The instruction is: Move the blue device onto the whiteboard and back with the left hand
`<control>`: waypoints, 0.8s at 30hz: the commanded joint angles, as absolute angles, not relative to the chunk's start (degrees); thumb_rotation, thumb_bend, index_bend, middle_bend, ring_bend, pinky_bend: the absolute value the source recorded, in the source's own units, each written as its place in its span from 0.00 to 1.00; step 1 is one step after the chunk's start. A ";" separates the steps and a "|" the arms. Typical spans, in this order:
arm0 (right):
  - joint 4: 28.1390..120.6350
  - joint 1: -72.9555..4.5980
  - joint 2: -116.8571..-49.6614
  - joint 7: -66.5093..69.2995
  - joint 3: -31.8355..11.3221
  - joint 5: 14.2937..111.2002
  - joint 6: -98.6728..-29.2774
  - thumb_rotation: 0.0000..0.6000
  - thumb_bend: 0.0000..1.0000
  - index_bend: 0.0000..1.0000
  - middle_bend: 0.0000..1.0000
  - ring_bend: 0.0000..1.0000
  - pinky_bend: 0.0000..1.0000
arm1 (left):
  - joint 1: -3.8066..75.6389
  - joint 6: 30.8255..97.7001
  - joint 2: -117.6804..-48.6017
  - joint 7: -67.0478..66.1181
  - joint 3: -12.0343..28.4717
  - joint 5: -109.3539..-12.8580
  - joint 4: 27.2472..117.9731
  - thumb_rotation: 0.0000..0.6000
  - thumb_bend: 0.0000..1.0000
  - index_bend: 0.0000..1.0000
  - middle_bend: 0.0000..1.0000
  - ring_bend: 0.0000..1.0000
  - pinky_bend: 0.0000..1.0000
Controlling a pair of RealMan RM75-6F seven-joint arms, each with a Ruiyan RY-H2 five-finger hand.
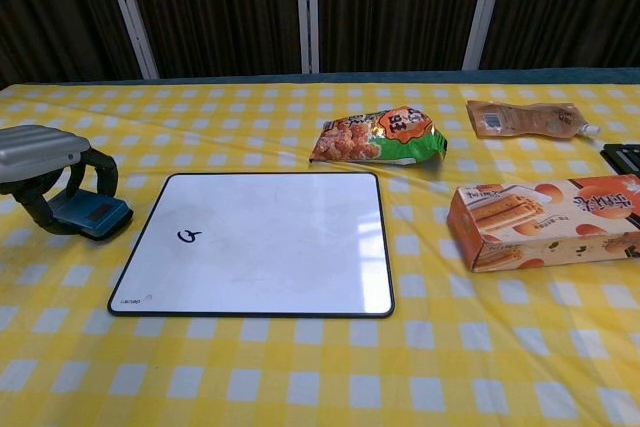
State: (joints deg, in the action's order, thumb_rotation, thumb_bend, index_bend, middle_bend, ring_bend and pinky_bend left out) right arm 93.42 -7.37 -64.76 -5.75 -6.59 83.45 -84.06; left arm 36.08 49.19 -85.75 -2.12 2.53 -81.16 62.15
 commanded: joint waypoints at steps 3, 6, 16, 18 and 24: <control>93.49 -7.36 -64.71 -5.67 -6.57 83.45 -84.05 1.00 0.00 0.00 0.00 0.00 0.00 | 35.83 52.01 -83.69 0.28 3.12 -82.30 65.69 1.00 0.25 0.45 0.38 0.49 0.59; 93.54 -7.42 -64.75 -5.73 -6.54 83.53 -84.01 1.00 0.00 0.00 0.00 0.00 0.00 | 36.17 53.85 -82.04 2.94 4.26 -83.03 70.58 1.00 0.25 0.46 0.38 0.49 0.59; 93.36 -7.57 -64.95 -5.94 -6.52 83.36 -83.75 1.00 0.00 0.00 0.00 0.00 0.00 | 40.71 47.86 -84.55 3.35 6.70 -78.91 78.27 1.00 0.25 0.48 0.38 0.50 0.59; 93.25 -7.54 -64.91 -5.81 -6.55 83.23 -83.75 1.00 0.00 0.00 0.00 0.00 0.00 | 41.36 46.96 -85.53 2.06 6.76 -78.11 77.99 1.00 0.26 0.49 0.39 0.50 0.59; 92.99 -7.33 -64.68 -5.19 -6.66 82.87 -83.90 1.00 0.00 0.00 0.00 0.00 0.00 | 42.49 45.54 -88.23 -0.41 6.89 -75.90 77.07 1.00 0.27 0.49 0.39 0.50 0.59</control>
